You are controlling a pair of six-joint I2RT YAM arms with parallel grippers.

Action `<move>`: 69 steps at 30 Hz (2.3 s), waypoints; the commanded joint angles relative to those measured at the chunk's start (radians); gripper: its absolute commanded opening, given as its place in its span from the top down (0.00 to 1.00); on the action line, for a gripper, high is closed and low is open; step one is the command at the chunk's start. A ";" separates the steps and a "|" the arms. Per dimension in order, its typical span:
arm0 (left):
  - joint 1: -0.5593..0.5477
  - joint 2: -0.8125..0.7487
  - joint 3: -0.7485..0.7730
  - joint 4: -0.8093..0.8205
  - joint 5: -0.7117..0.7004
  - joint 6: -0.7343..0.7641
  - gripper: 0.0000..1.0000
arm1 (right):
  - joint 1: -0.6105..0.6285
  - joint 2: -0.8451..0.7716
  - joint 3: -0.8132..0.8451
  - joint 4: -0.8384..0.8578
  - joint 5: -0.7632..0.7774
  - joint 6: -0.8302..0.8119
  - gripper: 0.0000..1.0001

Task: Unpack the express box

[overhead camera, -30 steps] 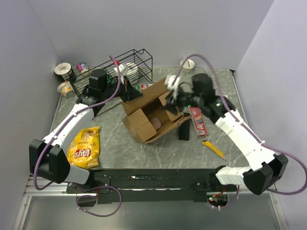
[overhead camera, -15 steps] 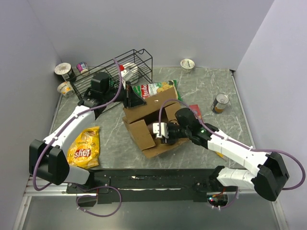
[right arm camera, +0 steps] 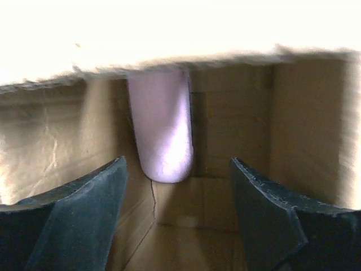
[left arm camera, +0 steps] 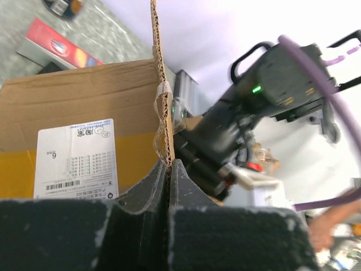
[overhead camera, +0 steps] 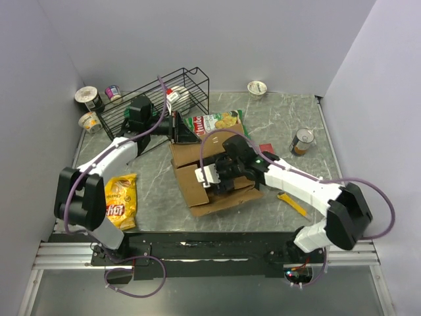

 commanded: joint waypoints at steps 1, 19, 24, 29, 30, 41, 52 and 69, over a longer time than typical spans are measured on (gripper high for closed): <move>0.006 0.056 0.051 0.132 0.146 -0.150 0.99 | 0.000 0.099 0.089 -0.145 -0.024 -0.157 0.18; 0.076 0.326 0.103 0.947 0.123 -0.865 0.99 | 0.008 0.476 0.158 0.051 0.117 -0.115 0.15; 0.090 0.345 0.114 0.947 0.117 -0.868 0.99 | 0.010 0.543 0.173 -0.053 0.126 -0.195 0.36; 0.098 0.339 0.127 0.889 0.117 -0.823 0.99 | 0.000 0.462 0.188 -0.103 0.080 -0.154 0.79; 0.096 0.336 0.127 0.878 0.116 -0.813 0.99 | -0.004 0.437 0.203 -0.108 0.065 -0.140 0.85; 0.101 0.290 0.103 0.755 0.105 -0.663 0.99 | -0.058 0.032 0.324 -0.059 -0.173 0.113 1.00; 0.095 0.185 0.100 0.381 0.085 -0.329 0.99 | -0.055 -0.180 0.219 -0.065 -0.037 0.279 1.00; 0.024 0.124 -0.055 0.281 0.073 -0.264 0.99 | 0.005 0.196 0.053 0.027 0.063 0.064 0.22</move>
